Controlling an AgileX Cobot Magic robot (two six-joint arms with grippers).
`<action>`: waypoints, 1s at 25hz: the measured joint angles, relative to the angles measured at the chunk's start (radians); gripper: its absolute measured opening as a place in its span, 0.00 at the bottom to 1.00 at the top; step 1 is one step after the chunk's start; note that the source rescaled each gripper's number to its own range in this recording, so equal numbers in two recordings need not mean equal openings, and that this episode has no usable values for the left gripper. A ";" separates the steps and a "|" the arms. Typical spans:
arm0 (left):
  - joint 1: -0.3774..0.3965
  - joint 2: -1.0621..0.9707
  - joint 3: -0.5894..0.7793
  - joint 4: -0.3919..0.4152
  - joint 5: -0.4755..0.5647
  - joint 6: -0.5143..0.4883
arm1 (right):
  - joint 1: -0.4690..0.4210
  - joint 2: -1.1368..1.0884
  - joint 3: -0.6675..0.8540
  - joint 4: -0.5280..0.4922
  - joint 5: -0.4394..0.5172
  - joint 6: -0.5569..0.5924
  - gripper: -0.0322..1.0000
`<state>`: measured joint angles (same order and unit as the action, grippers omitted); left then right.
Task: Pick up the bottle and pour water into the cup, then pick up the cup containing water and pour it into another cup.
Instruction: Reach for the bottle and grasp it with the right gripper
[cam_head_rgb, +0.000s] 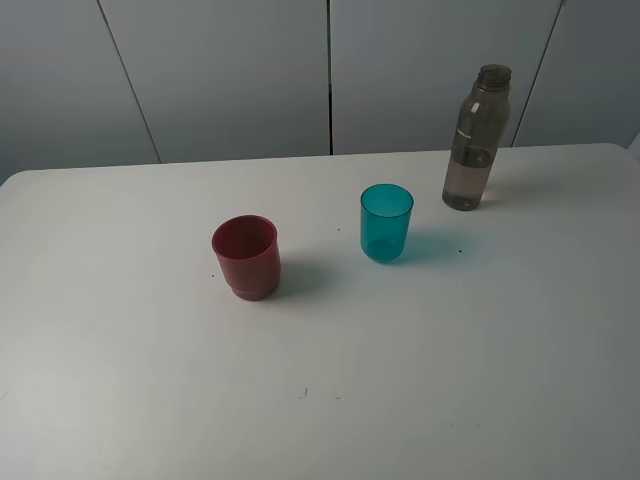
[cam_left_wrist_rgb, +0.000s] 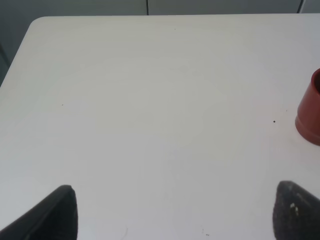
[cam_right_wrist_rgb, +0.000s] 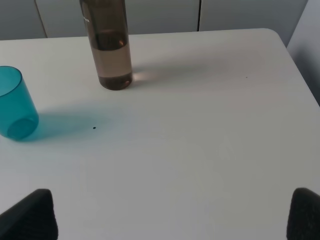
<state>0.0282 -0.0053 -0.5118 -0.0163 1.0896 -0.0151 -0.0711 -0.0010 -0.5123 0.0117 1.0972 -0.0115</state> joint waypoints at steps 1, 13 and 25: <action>0.000 0.000 0.000 0.000 0.000 0.000 | 0.000 0.000 0.000 0.000 0.000 0.000 1.00; 0.000 0.000 0.000 0.000 0.000 0.000 | 0.000 0.000 0.000 0.002 0.000 0.003 1.00; 0.000 0.000 0.000 0.000 0.000 0.000 | 0.000 0.000 -0.004 -0.001 -0.016 0.012 1.00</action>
<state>0.0282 -0.0053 -0.5118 -0.0163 1.0896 -0.0151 -0.0711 -0.0010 -0.5165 0.0109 1.0810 0.0000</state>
